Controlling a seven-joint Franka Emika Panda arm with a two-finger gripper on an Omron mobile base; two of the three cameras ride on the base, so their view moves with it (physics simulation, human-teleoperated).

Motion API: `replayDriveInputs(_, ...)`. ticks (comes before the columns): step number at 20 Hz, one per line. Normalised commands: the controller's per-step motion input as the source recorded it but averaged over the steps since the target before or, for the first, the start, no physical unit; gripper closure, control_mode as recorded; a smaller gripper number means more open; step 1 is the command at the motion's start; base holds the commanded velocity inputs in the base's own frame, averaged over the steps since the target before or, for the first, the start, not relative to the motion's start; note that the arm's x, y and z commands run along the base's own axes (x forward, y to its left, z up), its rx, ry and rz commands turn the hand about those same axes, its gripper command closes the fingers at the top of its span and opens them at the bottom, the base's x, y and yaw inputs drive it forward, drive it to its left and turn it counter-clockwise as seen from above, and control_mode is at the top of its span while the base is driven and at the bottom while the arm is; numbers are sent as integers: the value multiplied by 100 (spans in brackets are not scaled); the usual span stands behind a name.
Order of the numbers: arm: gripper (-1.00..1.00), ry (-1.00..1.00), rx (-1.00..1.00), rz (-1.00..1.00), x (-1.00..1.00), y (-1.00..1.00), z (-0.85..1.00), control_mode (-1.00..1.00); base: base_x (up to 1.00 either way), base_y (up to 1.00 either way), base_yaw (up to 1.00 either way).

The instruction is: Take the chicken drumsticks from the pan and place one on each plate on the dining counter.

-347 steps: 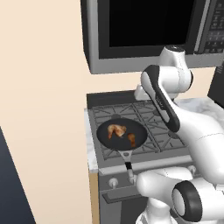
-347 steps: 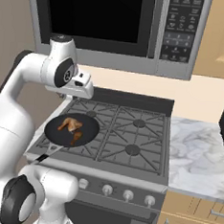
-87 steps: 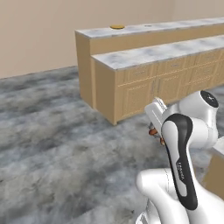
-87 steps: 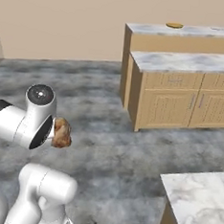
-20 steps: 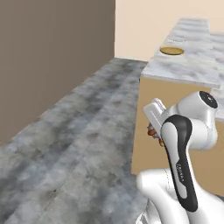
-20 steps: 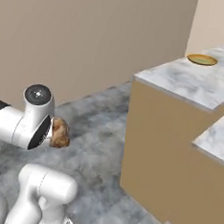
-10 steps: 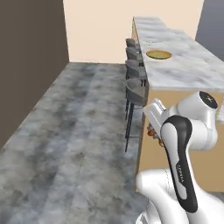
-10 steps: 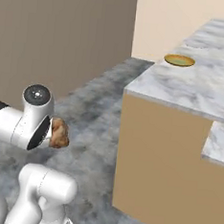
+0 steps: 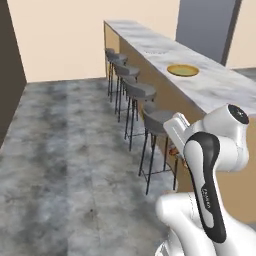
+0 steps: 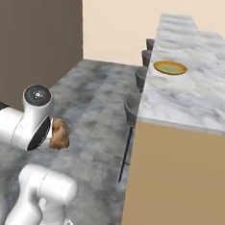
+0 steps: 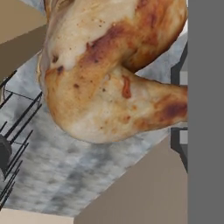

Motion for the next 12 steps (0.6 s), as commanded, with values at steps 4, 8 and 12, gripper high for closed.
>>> replayDriveInputs(4, 100, 0, 0, 0, 0, 0, 0, 100, 100, 99, -49)
replayDriveInputs(8, 100, 0, 0, 0, 0, 0, 0, 100, 100, 93, -48)
replayDriveInputs(12, 100, 0, 0, 0, 0, 0, 0, 100, 100, 87, -48)
